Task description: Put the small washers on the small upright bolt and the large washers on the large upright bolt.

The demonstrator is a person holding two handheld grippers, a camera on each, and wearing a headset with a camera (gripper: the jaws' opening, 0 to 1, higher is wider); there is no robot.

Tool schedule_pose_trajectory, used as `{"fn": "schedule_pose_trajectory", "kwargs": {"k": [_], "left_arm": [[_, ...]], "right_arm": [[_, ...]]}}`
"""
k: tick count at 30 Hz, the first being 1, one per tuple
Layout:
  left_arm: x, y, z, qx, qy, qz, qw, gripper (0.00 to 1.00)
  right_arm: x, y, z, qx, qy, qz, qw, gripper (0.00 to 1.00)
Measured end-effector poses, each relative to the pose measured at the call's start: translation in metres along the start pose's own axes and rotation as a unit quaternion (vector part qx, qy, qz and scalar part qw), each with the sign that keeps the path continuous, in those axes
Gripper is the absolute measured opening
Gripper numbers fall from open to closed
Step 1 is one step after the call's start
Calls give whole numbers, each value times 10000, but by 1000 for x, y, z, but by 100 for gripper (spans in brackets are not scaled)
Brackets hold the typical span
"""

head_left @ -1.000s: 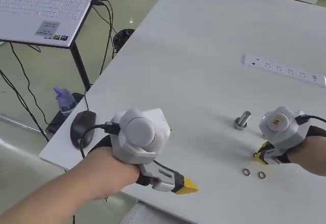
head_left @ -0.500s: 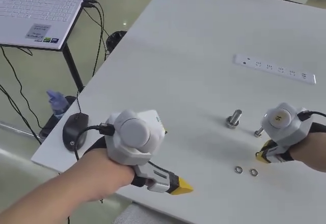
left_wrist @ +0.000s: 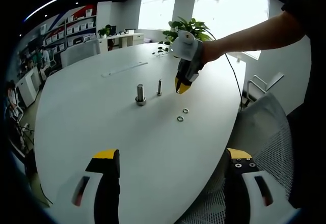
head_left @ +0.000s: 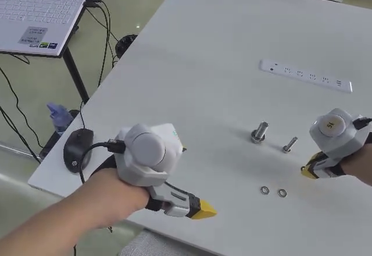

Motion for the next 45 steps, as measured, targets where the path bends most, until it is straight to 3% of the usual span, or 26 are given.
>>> {"fn": "schedule_pose_trajectory", "kwargs": {"k": [20, 31, 45], "left_arm": [[0, -5, 1, 0, -6, 83, 10000, 83], [3, -6, 2, 3, -27, 107, 9999, 81], [3, -8, 5, 34, 9, 85, 10000, 82]], "right_arm": [[25, 42, -35, 122, -225, -231, 9994, 13], [26, 59, -32, 274, -149, -270, 9992, 13], [18, 62, -27, 357, -57, -163, 9992, 13]]}}
Point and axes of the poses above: the centre of the closed fingertips' face, and the gripper's own axes: x roughly backward along the fingers, z roughly to its left, y roughly out of its top, the point moved 3 cm from there along x, roughly backward along the fingers, and after that the axes turned 6 degrees about -x, right-handed, at the moved point
